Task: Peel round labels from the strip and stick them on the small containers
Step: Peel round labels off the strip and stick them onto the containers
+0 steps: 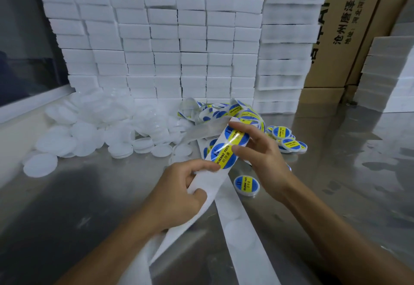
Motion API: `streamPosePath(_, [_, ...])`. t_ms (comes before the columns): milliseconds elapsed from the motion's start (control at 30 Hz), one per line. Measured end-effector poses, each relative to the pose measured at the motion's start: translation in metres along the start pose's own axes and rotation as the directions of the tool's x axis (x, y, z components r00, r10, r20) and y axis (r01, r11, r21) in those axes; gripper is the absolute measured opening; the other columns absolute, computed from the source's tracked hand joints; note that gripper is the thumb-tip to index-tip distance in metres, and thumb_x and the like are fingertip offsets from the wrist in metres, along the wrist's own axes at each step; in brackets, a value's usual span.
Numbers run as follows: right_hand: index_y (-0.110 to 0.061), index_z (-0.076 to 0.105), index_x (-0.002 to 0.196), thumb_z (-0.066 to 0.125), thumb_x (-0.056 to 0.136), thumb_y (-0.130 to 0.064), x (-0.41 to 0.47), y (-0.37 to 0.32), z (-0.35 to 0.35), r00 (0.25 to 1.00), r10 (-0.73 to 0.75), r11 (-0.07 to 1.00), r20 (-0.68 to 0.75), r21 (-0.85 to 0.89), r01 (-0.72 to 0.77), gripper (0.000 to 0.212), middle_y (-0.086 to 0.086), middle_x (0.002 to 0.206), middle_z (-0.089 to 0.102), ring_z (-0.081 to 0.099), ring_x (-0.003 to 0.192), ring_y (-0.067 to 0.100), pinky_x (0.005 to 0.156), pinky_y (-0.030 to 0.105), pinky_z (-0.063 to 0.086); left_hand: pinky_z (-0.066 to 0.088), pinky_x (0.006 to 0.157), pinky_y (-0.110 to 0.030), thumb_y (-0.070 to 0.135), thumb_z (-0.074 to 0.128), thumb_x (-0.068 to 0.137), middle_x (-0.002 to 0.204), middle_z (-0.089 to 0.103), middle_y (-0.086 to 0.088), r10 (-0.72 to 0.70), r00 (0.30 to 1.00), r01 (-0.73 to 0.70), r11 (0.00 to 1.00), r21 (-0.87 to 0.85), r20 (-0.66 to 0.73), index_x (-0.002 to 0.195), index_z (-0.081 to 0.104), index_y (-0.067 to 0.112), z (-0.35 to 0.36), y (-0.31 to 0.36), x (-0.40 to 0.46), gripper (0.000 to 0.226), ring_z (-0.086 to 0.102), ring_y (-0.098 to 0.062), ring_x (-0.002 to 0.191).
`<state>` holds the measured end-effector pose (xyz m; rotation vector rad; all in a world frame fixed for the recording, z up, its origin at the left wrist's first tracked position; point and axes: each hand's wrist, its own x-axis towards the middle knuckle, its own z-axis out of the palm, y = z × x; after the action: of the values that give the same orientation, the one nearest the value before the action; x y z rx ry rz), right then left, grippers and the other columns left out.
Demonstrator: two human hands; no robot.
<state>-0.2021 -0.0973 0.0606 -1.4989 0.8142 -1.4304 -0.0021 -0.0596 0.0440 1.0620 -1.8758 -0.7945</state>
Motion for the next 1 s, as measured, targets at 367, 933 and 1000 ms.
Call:
streamPosePath(367, [-0.017,0.064,0.099,0.073,0.085,-0.005,-0.006,0.010,0.014,0.995,-0.082,0.911,-0.051,-0.410,0.054,0.020,0.003,0.092,0.070,0.071,0.074,0.026,0.070,0.042,0.059,0.056,0.061,-0.027,0.007,0.068,0.087,0.081,0.077,-0.003,-0.273,0.951,0.198,0.898,-0.393,-0.145,0.087,0.070,0.018,0.004,-0.001,0.008,0.012,0.073,-0.017,0.070])
streamPosePath(933, [-0.014,0.078,0.094,0.075,0.086,-0.023,-0.011,0.011,0.023,0.800,-0.498,0.396,0.336,-0.732,0.554,0.012,-0.001,0.084,0.068,0.055,0.061,0.003,0.051,0.036,0.051,0.057,0.073,-0.020,0.016,0.064,0.089,0.083,0.077,-0.003,-0.230,0.950,0.126,0.902,-0.414,-0.213,0.087,0.075,0.016,0.004,0.001,0.010,0.010,0.073,-0.014,0.080])
streamPosePath(1000, [-0.012,0.078,0.094,0.073,0.087,-0.019,-0.012,0.010,0.023,0.788,-0.507,0.378,0.349,-0.732,0.567,0.011,0.000,0.083,0.068,0.054,0.062,0.003,0.050,0.036,0.050,0.057,0.074,-0.021,0.013,0.063,0.090,0.084,0.077,-0.002,-0.212,0.954,0.112,0.910,-0.400,-0.214,0.086,0.075,0.019,0.004,0.001,0.010,0.013,0.072,-0.012,0.079])
